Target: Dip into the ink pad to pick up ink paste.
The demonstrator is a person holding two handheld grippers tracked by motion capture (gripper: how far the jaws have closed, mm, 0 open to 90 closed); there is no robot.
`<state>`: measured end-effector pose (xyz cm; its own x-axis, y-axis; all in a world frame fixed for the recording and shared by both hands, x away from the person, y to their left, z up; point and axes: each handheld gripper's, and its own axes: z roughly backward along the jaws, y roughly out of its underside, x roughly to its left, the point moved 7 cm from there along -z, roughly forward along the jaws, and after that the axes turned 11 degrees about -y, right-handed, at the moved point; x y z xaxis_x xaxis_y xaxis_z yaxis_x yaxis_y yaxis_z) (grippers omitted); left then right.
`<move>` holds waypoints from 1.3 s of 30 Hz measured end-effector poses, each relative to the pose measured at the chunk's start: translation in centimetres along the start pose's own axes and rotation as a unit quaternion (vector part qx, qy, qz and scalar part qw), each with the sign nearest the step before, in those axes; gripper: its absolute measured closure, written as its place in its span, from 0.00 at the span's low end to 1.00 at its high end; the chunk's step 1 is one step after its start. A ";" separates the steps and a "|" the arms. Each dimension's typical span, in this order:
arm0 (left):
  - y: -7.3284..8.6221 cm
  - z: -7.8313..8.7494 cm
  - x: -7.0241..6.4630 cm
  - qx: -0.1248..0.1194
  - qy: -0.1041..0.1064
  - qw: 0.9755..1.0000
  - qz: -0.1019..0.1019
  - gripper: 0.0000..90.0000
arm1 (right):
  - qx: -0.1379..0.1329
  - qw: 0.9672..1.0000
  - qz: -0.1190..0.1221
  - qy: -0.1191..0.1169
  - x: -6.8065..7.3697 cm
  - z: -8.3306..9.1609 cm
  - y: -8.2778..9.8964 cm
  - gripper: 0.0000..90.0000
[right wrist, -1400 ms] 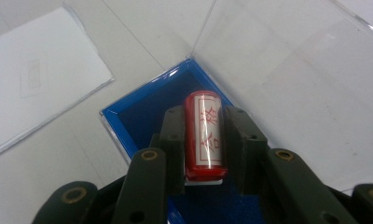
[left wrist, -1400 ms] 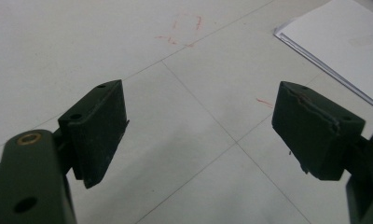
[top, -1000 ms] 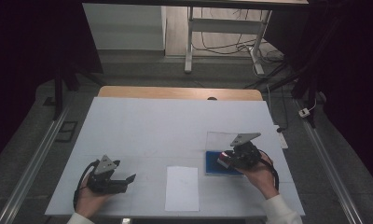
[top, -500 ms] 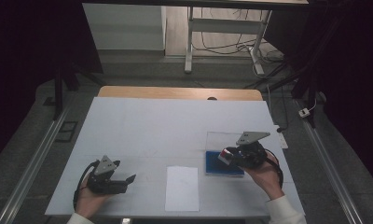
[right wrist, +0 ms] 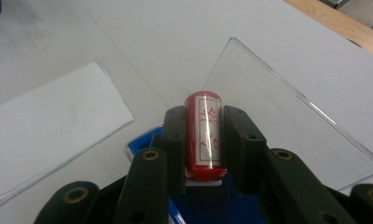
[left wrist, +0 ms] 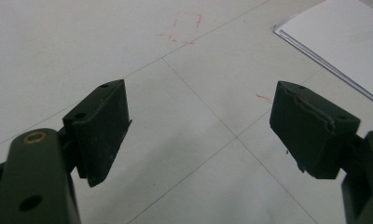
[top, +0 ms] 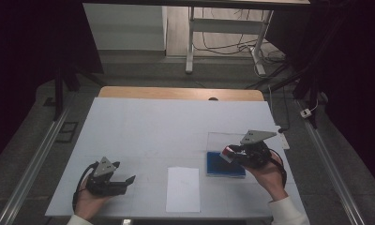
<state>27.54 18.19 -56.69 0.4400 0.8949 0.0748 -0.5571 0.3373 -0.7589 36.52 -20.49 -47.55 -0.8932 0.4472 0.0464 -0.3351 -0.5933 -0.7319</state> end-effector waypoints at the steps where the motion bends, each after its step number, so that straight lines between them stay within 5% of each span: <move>1: 0.0 0.0 0.0 -0.001 -0.001 1.000 0.000 0.22 | 0.005 1.000 0.001 0.001 -0.1 -0.1 0.1 0.78; 39: 0.3 -0.3 -0.3 0.008 -0.001 1.000 -0.013 0.22 | 0.077 0.997 -0.009 0.012 -0.9 -3.1 2.2 0.78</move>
<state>27.43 17.99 -57.13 0.4531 0.8864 0.0947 -0.5569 0.3644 -0.7464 37.49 -20.18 -51.32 -0.8798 0.4736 0.0414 -0.3949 -0.6796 -0.6183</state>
